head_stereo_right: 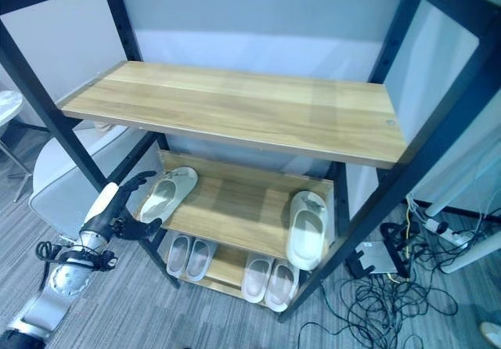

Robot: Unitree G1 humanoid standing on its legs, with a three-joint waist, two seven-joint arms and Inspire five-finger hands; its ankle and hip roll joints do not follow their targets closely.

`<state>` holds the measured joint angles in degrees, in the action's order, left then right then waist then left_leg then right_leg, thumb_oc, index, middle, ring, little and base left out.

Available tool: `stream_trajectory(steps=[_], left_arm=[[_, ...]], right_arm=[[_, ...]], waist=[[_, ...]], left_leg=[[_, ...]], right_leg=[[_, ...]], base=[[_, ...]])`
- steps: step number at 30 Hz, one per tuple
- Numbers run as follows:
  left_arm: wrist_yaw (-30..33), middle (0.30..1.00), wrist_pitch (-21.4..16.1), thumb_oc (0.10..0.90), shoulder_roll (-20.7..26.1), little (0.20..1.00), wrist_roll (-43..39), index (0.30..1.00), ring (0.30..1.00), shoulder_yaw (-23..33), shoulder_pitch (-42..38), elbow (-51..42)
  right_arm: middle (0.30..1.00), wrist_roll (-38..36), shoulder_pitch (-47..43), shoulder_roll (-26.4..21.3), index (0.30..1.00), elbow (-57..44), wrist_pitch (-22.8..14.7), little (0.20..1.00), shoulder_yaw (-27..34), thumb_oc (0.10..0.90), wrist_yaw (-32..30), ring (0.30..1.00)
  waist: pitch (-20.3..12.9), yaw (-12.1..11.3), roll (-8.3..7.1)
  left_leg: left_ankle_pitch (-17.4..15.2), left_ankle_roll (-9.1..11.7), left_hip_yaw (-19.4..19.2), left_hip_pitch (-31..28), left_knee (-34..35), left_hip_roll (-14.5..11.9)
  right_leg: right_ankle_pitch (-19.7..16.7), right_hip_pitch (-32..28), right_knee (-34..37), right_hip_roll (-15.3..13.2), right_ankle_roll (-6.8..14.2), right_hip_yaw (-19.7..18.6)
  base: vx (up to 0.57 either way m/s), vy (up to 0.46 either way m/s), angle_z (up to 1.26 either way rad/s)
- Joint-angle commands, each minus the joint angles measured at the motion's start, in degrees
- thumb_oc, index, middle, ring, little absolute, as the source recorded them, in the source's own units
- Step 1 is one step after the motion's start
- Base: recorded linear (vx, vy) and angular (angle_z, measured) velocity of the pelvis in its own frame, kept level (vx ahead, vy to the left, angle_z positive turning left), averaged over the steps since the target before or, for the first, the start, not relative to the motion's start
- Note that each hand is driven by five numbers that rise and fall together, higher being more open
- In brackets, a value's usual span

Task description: Arrange the slippers neatly on the shoe rack.

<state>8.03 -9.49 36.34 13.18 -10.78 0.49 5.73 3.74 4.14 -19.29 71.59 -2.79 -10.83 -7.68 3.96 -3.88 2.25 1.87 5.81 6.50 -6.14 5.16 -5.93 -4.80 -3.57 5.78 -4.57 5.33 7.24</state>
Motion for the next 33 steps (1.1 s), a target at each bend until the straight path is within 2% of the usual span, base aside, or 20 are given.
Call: stream_trajectory(steps=[1, 7, 16, 22, 29, 33], left_arm=[[5.4, 0.9, -3.5, 0.8, 4.0, 0.9, 4.3, 0.9, 0.9, 1.2, -9.5, -1.4], [7.4, 0.9, -2.0, 0.8, 6.4, 0.9, 9.8, 0.9, 0.9, -0.7, -13.4, 3.0], [9.7, 0.9, -0.6, 0.8, 6.5, 0.9, 12.5, 0.9, 0.9, -4.3, -18.4, 9.8], [12.0, 0.9, 0.9, 0.8, 5.2, 0.9, 11.8, 0.9, 0.9, -7.5, -24.8, 15.3], [14.3, 0.9, 2.1, 0.8, 5.8, 0.9, 12.9, 0.9, 0.9, -9.1, -29.1, 19.1], [15.2, 0.9, 2.4, 0.8, 6.5, 0.9, 14.1, 0.9, 0.9, -8.9, -29.4, 19.4]], right_arm=[[0.9, 1.3, -1.6, -2.3, 0.9, 0.7, -1.0, 0.9, -2.7, 0.8, -0.8, 0.9], [0.9, 1.6, -1.6, -2.9, 0.9, 0.4, -1.2, 0.9, -3.3, 0.8, -0.6, 0.9], [0.9, 1.9, -2.3, -3.2, 0.9, 0.2, -1.2, 0.9, -4.3, 0.8, -0.8, 0.9], [0.9, 1.6, -4.2, -3.4, 0.9, -0.1, -1.1, 0.9, -5.2, 0.8, -1.6, 0.9], [0.9, 1.0, -5.7, -3.7, 0.9, -0.3, -1.2, 0.9, -5.9, 0.8, -2.5, 0.9], [0.9, 1.0, -5.7, -3.6, 0.9, -0.4, -1.4, 0.9, -6.0, 0.8, -2.7, 0.9]], waist=[[-1.2, 0.2, -3.15], [-0.7, 1.1, -2.98], [0.3, 2.0, -2.67], [2.5, 3.0, -2.26], [3.0, 3.2, -2.12], [2.9, 3.1, -2.38]], left_leg=[[-3.0, -0.4, -1.0, 2.8, -0.2, 3.7], [-3.2, -0.4, -1.4, 3.0, -0.2, 3.6], [-2.8, -0.3, -2.1, 4.4, -0.2, 3.5], [-1.3, -0.3, -2.3, 8.5, -0.2, 3.5], [-0.1, -0.5, -2.5, 12.0, -0.2, 3.4], [0.0, -0.6, -2.7, 12.4, -0.2, 3.4]], right_leg=[[4.1, 0.2, -3.0, -1.5, 3.0, -0.6], [3.9, 0.7, -2.7, -1.6, 3.2, -1.1], [3.4, 2.4, -2.7, -1.7, 3.5, -1.7], [2.6, 7.4, -3.8, -1.9, 3.7, -2.3], [2.3, 12.5, -6.3, -1.7, 3.6, -3.1], [2.5, 13.4, -6.9, -1.6, 3.5, -3.1]], base=[[0.02, 0.014, -0.07], [0.0, 0.009, -0.1], [-0.01, 0.003, -0.01], [-0.08, 0.003, -0.05], [-0.07, 0.012, -0.06], [0.0, 0.0, 0.0]])
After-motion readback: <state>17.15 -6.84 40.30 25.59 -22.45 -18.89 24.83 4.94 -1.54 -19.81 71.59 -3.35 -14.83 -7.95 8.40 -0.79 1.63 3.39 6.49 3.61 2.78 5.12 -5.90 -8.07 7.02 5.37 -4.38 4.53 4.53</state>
